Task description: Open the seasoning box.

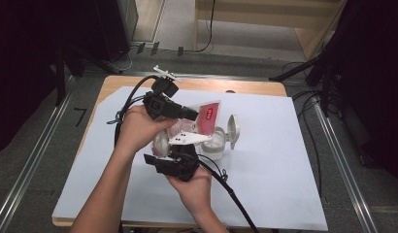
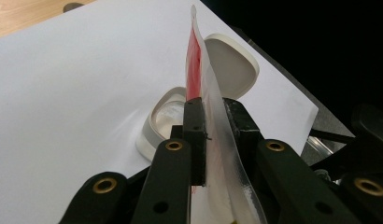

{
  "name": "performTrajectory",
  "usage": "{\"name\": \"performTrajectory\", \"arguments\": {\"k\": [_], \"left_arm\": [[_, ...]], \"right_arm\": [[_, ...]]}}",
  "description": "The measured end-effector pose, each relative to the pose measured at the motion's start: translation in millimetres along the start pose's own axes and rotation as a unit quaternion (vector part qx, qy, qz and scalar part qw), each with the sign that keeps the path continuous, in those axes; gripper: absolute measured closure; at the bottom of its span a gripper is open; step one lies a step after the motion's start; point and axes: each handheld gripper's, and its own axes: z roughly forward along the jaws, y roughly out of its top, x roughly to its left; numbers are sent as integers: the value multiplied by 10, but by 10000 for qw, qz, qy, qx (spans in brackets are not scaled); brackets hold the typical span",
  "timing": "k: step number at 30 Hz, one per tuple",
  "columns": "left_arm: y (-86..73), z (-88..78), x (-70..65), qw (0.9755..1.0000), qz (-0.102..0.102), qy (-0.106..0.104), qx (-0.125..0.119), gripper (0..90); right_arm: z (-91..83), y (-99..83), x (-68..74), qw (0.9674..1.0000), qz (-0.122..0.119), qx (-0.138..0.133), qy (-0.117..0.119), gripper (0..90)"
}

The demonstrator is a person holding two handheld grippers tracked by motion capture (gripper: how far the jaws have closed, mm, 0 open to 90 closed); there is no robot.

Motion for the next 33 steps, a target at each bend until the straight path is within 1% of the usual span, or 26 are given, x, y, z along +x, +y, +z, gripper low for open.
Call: {"name": "performTrajectory", "arguments": {"k": [20, 23, 25, 32, 33], "left_arm": [[4, -1, 0, 10000, 13, -4, -5, 812], [4, -3, 3, 10000, -27, -15, -49, 807], [6, -4, 4, 10000, -38, 7, -40, 805], [4, -7, 20, 10000, -23, -21, -73, 802], [5, -8, 28, 10000, -57, -3, -70, 801]], "right_arm": [[-10, 1, 7, 10000, -20, 11, -16, 625], [-9, 3, 19, 10000, -65, -2, -70, 616], [-9, 4, 20, 9999, -58, -5, -84, 624], [-11, 9, 26, 10000, -22, -11, -75, 626], [-11, 9, 31, 10000, -34, -2, -93, 626]]}}
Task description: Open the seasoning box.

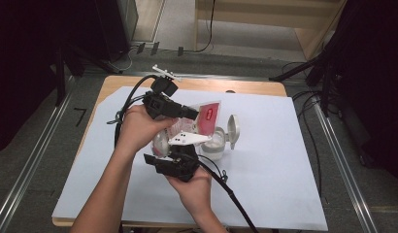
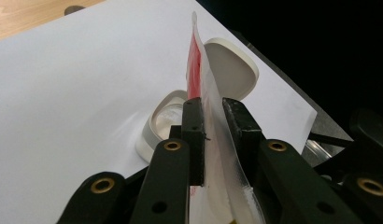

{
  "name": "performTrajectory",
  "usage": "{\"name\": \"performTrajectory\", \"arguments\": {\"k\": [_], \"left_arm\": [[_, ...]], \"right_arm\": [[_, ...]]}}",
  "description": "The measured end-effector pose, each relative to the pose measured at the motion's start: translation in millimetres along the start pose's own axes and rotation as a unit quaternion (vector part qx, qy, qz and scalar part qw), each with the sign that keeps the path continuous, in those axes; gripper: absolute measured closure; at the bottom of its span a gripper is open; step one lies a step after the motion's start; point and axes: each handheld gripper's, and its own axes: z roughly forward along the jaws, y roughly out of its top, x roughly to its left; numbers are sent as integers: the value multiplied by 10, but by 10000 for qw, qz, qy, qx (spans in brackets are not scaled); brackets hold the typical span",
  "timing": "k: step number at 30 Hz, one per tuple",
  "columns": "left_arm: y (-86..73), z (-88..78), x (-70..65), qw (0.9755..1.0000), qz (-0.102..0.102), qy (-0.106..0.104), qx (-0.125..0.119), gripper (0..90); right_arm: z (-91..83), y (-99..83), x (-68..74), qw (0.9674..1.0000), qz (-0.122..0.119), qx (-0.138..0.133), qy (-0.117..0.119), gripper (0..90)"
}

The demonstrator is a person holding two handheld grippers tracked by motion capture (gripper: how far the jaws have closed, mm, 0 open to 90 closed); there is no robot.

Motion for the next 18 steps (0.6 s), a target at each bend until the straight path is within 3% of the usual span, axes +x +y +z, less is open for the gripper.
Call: {"name": "performTrajectory", "arguments": {"k": [7, 18], "left_arm": [[7, -5, -11, 9999, -40, 38, -85, 795], [16, -27, -44, 9997, -33, 96, -218, 788]], "right_arm": [[3, 15, -36, 9998, 123, -27, 148, 626], [-10, 39, -67, 9997, 82, -39, 206, 625]]}}
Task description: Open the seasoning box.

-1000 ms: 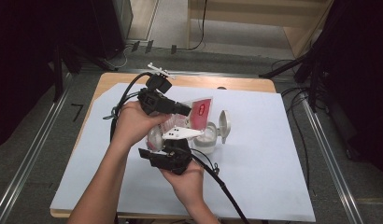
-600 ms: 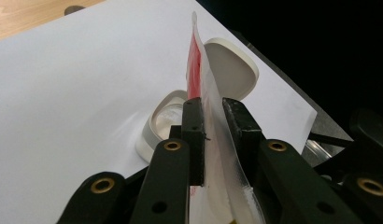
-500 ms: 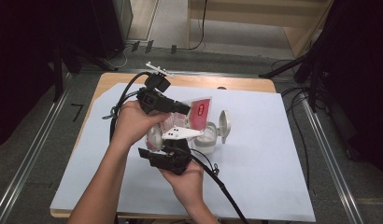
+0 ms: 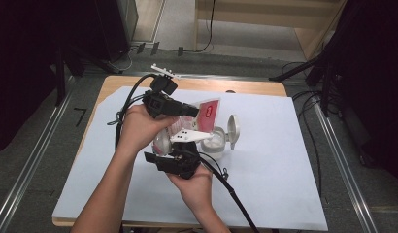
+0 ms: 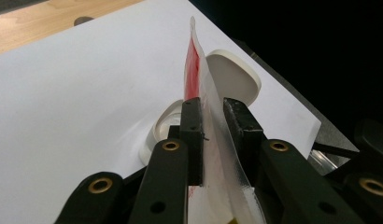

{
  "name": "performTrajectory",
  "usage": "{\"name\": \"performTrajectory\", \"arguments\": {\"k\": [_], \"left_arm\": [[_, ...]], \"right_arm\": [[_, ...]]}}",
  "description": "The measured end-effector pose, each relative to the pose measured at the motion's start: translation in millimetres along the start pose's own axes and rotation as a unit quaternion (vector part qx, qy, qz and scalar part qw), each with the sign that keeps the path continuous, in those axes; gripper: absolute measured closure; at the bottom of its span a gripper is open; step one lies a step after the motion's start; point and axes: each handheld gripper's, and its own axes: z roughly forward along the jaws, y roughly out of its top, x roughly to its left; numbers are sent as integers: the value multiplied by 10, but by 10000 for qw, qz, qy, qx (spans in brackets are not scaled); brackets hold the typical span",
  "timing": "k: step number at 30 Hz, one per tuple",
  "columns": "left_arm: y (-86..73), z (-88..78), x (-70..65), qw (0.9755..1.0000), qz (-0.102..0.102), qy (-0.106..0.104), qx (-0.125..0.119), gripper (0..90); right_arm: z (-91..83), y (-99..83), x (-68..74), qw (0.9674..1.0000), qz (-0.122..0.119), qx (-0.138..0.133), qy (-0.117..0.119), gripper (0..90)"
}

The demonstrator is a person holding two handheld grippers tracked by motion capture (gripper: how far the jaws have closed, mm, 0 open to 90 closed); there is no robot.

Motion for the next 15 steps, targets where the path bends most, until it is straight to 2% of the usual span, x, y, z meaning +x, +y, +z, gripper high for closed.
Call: {"name": "performTrajectory", "arguments": {"k": [7, 10, 14, 15], "left_arm": [[2, -3, 6, 10000, -10, -14, -21, 785], [2, 1, 28, 10000, -12, -46, -2, 786], [1, 9, 42, 10000, -50, -56, 33, 787], [1, 10, 36, 10000, -45, -76, 33, 787]], "right_arm": [[-9, 5, -8, 10000, 52, -4, 46, 624], [10, 9, 1, 10000, 45, -10, -10, 624], [26, 6, 6, 10000, -12, 24, -43, 622], [37, 2, 18, 9999, -96, 47, -115, 606]]}}
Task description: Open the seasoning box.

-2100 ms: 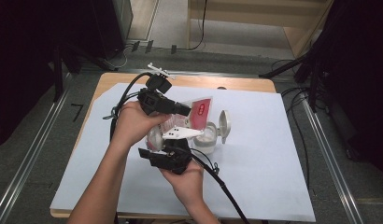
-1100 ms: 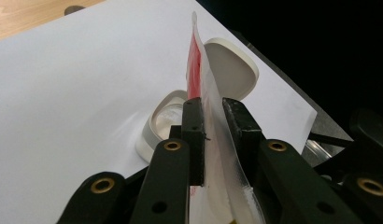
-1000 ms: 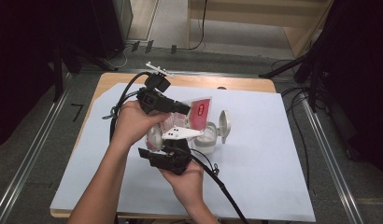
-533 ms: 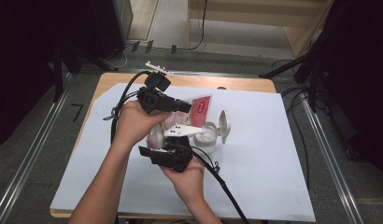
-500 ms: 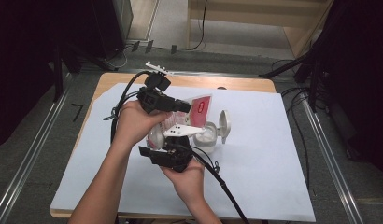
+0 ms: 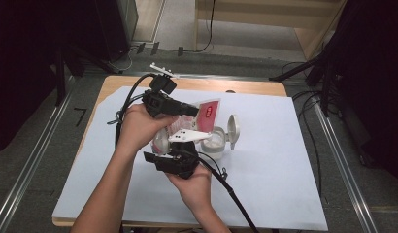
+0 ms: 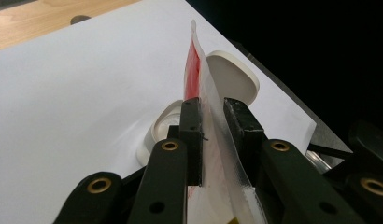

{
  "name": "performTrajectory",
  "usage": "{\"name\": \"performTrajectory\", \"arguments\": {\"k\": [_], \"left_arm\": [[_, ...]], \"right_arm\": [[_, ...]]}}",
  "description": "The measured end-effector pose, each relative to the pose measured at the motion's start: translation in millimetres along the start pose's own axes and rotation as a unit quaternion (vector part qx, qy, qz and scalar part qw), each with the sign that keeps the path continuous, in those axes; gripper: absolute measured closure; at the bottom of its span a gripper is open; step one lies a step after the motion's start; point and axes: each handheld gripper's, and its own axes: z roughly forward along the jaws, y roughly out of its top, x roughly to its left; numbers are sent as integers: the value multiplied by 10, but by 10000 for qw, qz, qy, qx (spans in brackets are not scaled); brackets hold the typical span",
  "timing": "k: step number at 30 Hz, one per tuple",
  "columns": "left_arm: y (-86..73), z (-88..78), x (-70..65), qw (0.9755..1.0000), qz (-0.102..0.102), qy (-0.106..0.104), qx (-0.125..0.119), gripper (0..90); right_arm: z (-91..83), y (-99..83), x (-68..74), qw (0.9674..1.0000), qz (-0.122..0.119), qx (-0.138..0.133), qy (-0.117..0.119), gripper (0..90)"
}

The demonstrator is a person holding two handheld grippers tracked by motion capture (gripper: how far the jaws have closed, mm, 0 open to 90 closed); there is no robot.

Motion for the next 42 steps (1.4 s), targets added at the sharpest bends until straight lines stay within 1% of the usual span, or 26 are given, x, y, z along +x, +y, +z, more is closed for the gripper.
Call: {"name": "performTrajectory", "arguments": {"k": [2, 3, 5, 8, 9, 11, 12, 13, 19, 24, 27, 29, 31, 32, 33, 34, 37, 38, 39, 40, 42], "left_arm": [[0, 3, -3, 10000, 2, -20, -32, 787], [6, -4, -13, 10000, 46, 20, 2, 787], [7, -1, -28, 10000, 26, 12, -26, 787], [10, -6, -39, 10000, 53, 35, -12, 787], [9, -5, -43, 10000, 58, 22, -40, 787], [15, -10, -51, 9999, 91, 47, -45, 784], [13, -6, -52, 9999, 104, 24, -78, 784], [14, -6, -54, 9999, 114, 32, -63, 783], [20, 25, -59, 10000, 82, 21, -1, 785], [27, 37, -62, 10000, 86, -8, 40, 786], [38, 43, -57, 9999, 92, -13, 68, 799], [61, 45, -58, 9998, 137, 28, 148, 810], [69, 51, -59, 9998, 152, 33, 159, 828], [94, 54, -55, 9995, 175, 36, 260, 835], [94, 54, -55, 9995, 175, 36, 260, 840], [120, 56, -50, 9990, 234, 68, 364, 844], [134, 65, -61, 9989, 223, 77, 397, 873], [145, 67, -63, 9986, 266, 75, 455, 879], [149, 69, -69, 9985, 252, 71, 472, 883], [156, 68, -66, 9983, 292, 86, 507, 884], [158, 70, -66, 9983, 285, 70, 505, 885]], "right_arm": [[2, -2, 2, 10000, -19, -6, -4, 600], [6, -1, 5, 10000, -42, -17, -21, 605], [6, -1, 5, 10000, -50, -37, -64, 629], [-1, -3, 9, 9999, -48, -68, -79, 633], [-1, -3, 9, 9999, -48, -68, -79, 633], [-6, -3, 10, 9999, 28, -138, -67, 636], [-8, -3, 11, 9998, 84, -164, -64, 637], [-10, -5, 13, 9997, 98, -188, -91, 637], [-25, -19, 22, 9996, 177, -198, -68, 637], [-37, -25, 11, 9997, 135, -190, -27, 636], [-33, -24, 10, 9998, 92, -179, -45, 634], [-32, -17, 6, 9998, 91, -183, -47, 633], [-33, -12, 4, 9998, 65, -174, -54, 633], [-31, -12, 5, 9998, 34, -179, -61, 633], [-29, -12, 6, 9998, 19, -202, -73, 633], [-31, -9, 9, 9998, 16, -197, -67, 633], [-32, -5, 5, 9997, 6, -228, -74, 633], [-30, -5, 6, 9997, 0, -236, -78, 633], [-28, -5, 5, 9997, -4, -241, -83, 633], [-27, -5, 5, 9997, -6, -242, -85, 634], [-32, -4, 6, 9997, -27, -230, -99, 633]]}}
